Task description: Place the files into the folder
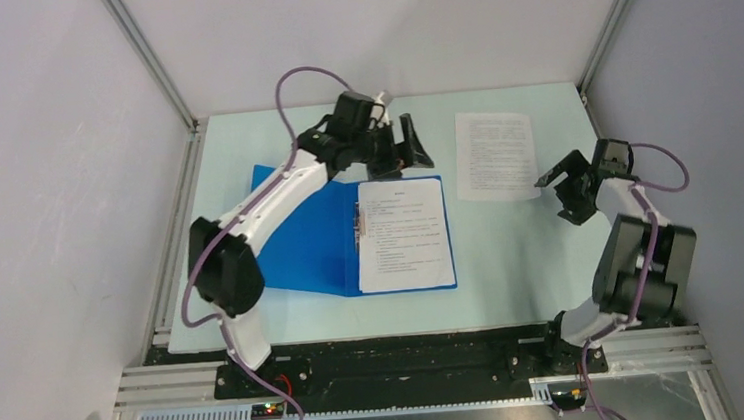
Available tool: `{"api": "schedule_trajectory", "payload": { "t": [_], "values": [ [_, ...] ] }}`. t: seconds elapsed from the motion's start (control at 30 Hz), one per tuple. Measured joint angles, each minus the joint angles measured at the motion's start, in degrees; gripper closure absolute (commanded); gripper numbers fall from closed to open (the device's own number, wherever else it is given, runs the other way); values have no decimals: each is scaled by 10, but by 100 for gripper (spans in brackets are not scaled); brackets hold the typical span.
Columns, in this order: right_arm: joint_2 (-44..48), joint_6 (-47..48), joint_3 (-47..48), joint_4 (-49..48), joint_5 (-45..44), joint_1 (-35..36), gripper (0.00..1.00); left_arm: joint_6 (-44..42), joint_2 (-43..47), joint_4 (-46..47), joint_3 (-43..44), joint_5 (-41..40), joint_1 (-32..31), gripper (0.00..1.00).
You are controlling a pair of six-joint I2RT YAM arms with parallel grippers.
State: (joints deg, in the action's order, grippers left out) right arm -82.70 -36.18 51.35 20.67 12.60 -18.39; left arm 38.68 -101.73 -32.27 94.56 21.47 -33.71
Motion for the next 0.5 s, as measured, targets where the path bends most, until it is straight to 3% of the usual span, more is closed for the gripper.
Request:
{"api": "schedule_trajectory", "payload": {
  "t": [0.23,0.5],
  "values": [
    [-172,28,110,-4,40,-18,18,31,-83,1,70,19,-31,6],
    [-297,24,205,-36,95,-12,55,40,-92,0,62,21,-31,6]
  ]
}}
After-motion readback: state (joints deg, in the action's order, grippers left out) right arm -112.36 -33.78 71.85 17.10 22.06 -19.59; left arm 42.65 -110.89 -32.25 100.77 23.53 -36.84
